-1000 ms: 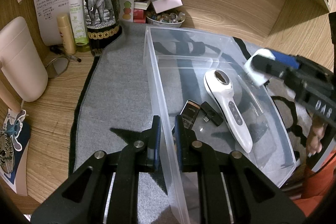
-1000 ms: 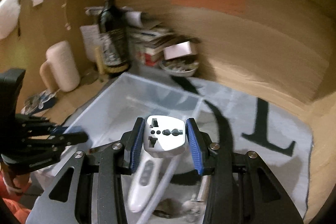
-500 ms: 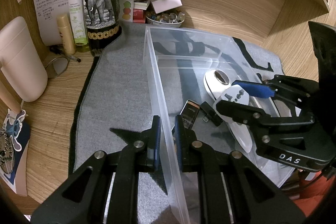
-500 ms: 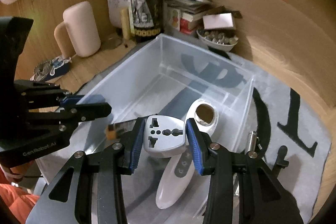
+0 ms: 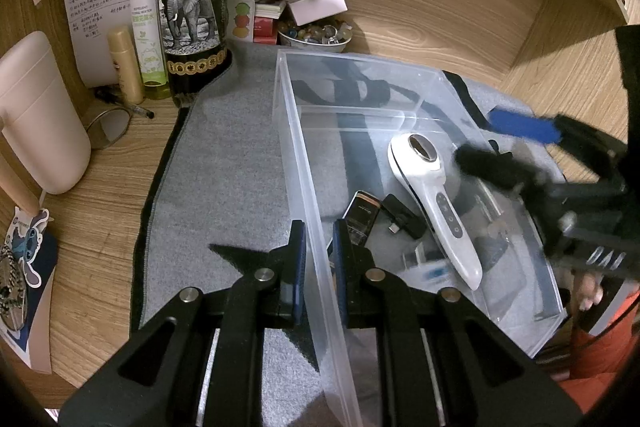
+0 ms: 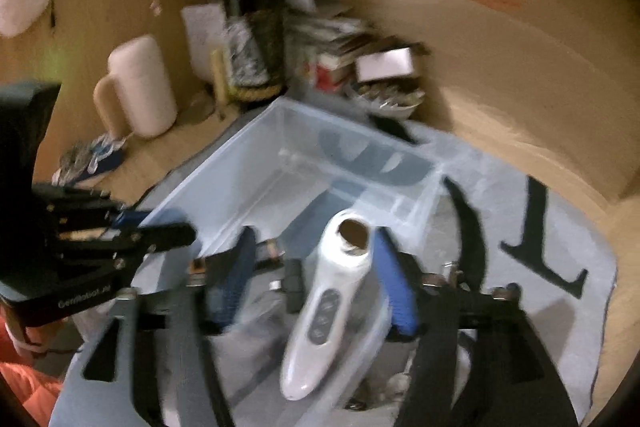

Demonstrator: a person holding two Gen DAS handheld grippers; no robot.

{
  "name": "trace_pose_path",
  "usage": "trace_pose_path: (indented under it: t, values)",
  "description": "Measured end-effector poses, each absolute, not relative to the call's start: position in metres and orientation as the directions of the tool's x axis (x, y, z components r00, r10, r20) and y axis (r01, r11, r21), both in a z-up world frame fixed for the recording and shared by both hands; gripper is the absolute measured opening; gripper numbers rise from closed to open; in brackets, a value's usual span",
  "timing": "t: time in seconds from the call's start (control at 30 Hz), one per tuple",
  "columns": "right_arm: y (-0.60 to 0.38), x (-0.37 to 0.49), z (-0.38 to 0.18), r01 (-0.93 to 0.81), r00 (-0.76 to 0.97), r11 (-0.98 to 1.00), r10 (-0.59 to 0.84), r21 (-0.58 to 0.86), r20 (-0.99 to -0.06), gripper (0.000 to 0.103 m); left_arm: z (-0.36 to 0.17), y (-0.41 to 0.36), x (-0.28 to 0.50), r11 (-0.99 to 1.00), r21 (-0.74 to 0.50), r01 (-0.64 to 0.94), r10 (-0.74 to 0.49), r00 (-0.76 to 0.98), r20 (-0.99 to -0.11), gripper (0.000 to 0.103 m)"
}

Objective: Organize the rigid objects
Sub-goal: 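Lower the white plug adapter into the box and open the right gripper, then grasp the black cylindrical item on the rug with the right gripper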

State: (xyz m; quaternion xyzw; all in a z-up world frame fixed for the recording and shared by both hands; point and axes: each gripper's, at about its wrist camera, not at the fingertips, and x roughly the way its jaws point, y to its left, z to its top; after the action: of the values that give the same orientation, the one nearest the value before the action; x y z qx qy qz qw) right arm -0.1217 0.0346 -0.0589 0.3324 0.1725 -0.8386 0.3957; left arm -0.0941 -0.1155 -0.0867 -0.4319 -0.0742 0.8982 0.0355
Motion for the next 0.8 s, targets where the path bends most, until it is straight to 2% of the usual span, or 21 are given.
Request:
trace_pose_path:
  t: [0.03,0.4,0.57,0.8]
  values:
    - [0.039,-0.123,-0.055,0.765,-0.487,-0.643,-0.552,-0.026,-0.677,0.070,-0.087,-0.115,-0.094,-0.986,-0.165,0.000,0.128,-0.625,-0.770,0.013]
    - [0.096,-0.164,-0.042,0.596,-0.629,-0.803,-0.449,-0.022,-0.635,0.070,-0.086,-0.115,-0.094,-0.986,-0.164,0.000,0.128,-0.625,-0.770,0.013]
    - [0.125,-0.188,-0.055,0.502,-0.651,-0.865,-0.362,-0.019,-0.667,0.070,-0.086,-0.115,-0.094,-0.986,-0.165,0.000,0.128,-0.625,-0.770,0.013]
    - [0.149,-0.209,-0.092,0.437,-0.593,-0.900,-0.275,-0.015,-0.757,0.070,-0.086,-0.115,-0.094,-0.986,-0.164,0.000,0.128,-0.625,-0.770,0.013]
